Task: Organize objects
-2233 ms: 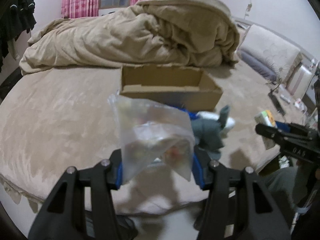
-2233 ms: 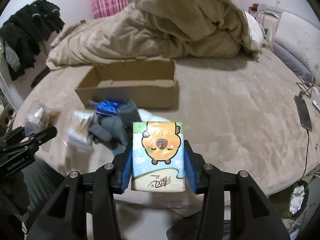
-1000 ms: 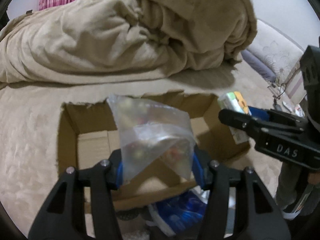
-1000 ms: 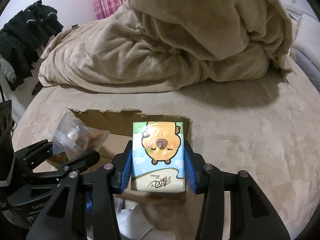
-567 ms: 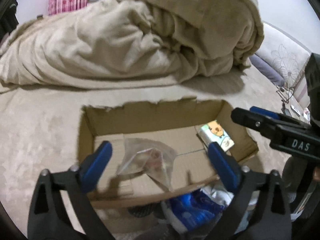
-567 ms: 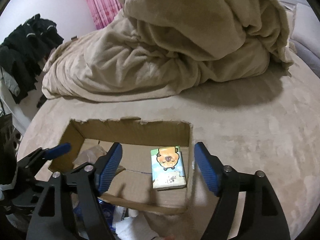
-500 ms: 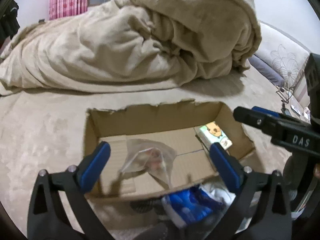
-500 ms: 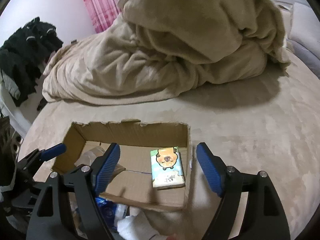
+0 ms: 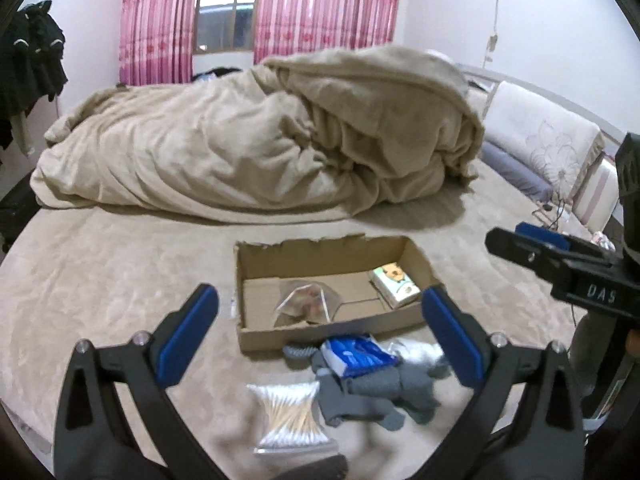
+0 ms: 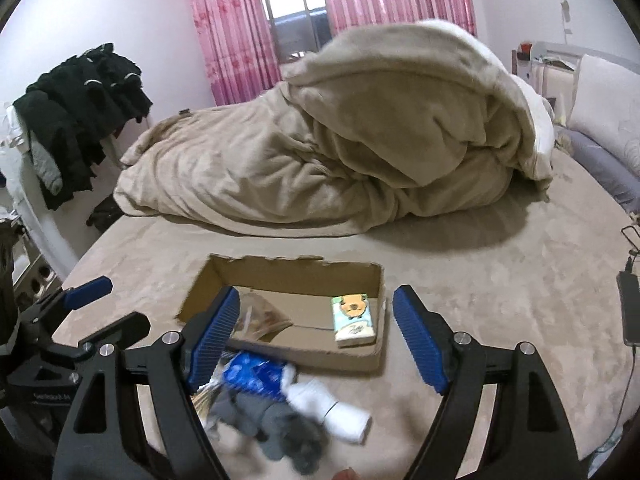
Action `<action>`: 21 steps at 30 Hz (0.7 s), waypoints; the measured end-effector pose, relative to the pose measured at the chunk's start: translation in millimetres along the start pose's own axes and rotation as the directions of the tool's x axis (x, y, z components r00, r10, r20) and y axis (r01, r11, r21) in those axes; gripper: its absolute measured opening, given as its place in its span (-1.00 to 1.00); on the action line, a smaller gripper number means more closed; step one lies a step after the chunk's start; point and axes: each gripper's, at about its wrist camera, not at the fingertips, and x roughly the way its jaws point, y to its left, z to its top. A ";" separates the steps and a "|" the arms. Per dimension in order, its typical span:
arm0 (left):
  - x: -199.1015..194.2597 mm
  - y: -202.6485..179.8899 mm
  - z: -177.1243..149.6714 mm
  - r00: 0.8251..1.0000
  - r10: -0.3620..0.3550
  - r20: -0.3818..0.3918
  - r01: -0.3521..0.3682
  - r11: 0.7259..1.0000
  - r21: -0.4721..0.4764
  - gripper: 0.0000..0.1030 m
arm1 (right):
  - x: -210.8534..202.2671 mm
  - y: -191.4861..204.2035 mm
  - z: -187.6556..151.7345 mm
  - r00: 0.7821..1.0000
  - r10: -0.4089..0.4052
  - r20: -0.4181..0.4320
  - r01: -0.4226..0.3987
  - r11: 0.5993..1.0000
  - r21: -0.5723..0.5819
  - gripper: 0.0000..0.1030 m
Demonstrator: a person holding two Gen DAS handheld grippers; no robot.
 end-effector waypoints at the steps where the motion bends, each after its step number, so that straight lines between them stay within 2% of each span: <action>1: -7.2 -0.7 -0.7 1.000 0.005 0.011 -0.005 1.000 -0.001 0.99 | -5.7 3.3 -1.7 1.000 0.003 0.003 -0.003 1.000 -0.005 0.59; 11: -69.1 2.3 -28.3 0.999 0.001 0.053 0.001 0.999 -0.032 0.99 | -62.1 27.6 -31.0 0.998 0.020 0.052 -0.018 0.999 -0.038 0.59; 21: -96.5 -8.9 -57.0 0.998 -0.006 0.057 0.008 1.000 -0.028 0.99 | -79.7 46.9 -67.1 0.998 0.045 0.032 -0.043 0.998 -0.051 0.59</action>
